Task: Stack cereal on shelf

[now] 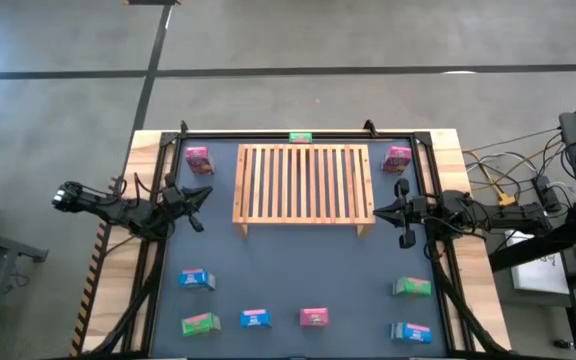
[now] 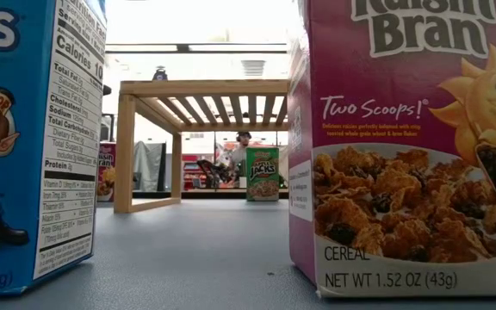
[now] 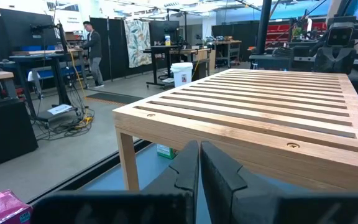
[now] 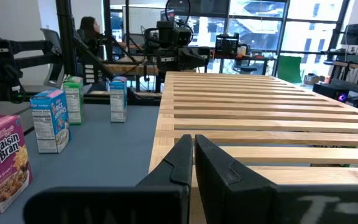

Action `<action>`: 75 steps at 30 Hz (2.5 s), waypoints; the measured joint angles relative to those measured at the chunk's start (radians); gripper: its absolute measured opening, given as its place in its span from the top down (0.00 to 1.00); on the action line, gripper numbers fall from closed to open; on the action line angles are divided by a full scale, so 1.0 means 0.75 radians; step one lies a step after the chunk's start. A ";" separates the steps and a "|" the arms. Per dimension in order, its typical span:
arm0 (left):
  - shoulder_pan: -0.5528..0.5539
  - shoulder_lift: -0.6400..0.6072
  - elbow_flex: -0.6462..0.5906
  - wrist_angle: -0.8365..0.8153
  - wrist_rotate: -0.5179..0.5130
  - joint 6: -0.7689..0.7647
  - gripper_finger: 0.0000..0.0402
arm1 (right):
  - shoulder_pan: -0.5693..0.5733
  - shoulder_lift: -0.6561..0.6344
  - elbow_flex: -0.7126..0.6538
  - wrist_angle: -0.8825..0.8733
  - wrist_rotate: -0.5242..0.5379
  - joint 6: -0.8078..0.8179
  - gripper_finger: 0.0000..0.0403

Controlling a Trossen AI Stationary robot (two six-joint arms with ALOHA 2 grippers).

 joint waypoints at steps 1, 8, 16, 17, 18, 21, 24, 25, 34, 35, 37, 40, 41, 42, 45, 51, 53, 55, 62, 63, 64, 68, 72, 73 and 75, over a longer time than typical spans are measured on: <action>0.000 0.000 0.000 0.000 0.000 0.000 1.00 | 0.000 0.000 0.000 0.000 0.000 0.000 0.98; 0.000 0.000 0.000 0.000 0.001 0.000 1.00 | 0.000 0.000 0.000 0.000 0.000 0.000 0.98; -0.001 0.000 0.000 0.000 0.000 0.000 1.00 | 0.000 0.000 0.000 0.000 0.000 0.000 0.98; 0.000 0.000 0.000 0.000 0.000 0.000 1.00 | 0.000 0.000 0.000 0.000 0.000 0.000 0.98; 0.000 0.000 0.000 0.000 0.000 0.000 1.00 | 0.000 0.000 0.000 0.000 0.000 0.000 0.98; 0.000 0.000 0.000 0.000 0.001 0.000 1.00 | 0.000 0.000 0.000 0.000 0.000 0.000 0.98; 0.000 0.000 0.000 0.000 0.000 0.000 1.00 | 0.000 0.000 0.000 0.000 0.000 0.000 0.98; 0.000 0.000 0.000 0.000 0.000 0.000 1.00 | 0.000 0.000 0.000 0.000 0.000 0.000 0.98; 0.000 0.000 0.000 0.000 0.001 0.000 1.00 | 0.000 0.000 0.000 0.000 0.000 0.000 0.98; 0.000 0.000 0.000 0.000 0.000 0.000 1.00 | 0.000 0.000 0.000 0.000 0.000 0.000 0.98; 0.000 0.000 0.000 0.000 0.000 0.000 1.00 | 0.000 0.000 0.000 0.000 0.000 0.000 0.98; 0.000 0.000 0.000 0.000 0.000 0.000 1.00 | 0.000 0.000 0.000 0.000 0.000 0.000 0.98; 0.000 0.000 0.000 0.000 0.000 0.000 1.00 | 0.000 0.000 0.000 0.000 0.000 0.000 0.98; -0.001 0.000 0.000 0.000 0.000 0.000 1.00 | 0.000 0.000 0.000 0.000 0.000 0.000 0.98; 0.000 0.000 0.000 0.000 0.001 0.000 1.00 | 0.000 0.000 0.000 0.001 0.000 0.000 0.98; 0.000 0.000 0.000 0.000 0.000 0.000 1.00 | 0.000 0.000 0.000 0.002 0.000 0.000 0.98; 0.000 0.000 0.000 0.000 0.000 0.000 1.00 | 0.000 0.000 0.000 0.004 0.000 0.000 0.98; 0.000 0.000 0.000 0.000 0.001 0.000 1.00 | 0.000 0.000 0.000 0.022 0.000 0.000 0.98; 0.000 0.000 0.000 0.000 0.000 0.000 1.00 | 0.000 0.000 0.000 0.161 0.000 0.000 0.98; 0.000 0.000 0.000 0.000 0.001 0.000 1.00 | 0.000 0.000 0.000 0.195 0.000 -0.001 0.98; 0.000 0.000 0.000 0.000 0.000 0.000 1.00 | 0.000 0.000 0.001 0.229 0.000 -0.004 0.98; 0.000 0.000 0.000 0.000 0.001 0.000 1.00 | 0.000 0.001 0.089 0.234 0.045 -0.036 0.98; -0.001 0.000 0.000 0.000 0.000 0.000 1.00 | 0.000 0.000 0.254 0.102 0.264 -0.086 0.98; 0.000 0.000 0.000 0.000 0.000 0.000 1.00 | 0.000 0.002 0.297 0.029 0.342 -0.094 0.98; 0.000 0.000 0.000 0.000 0.001 0.000 1.00 | 0.000 0.013 0.388 -0.130 0.510 -0.095 0.98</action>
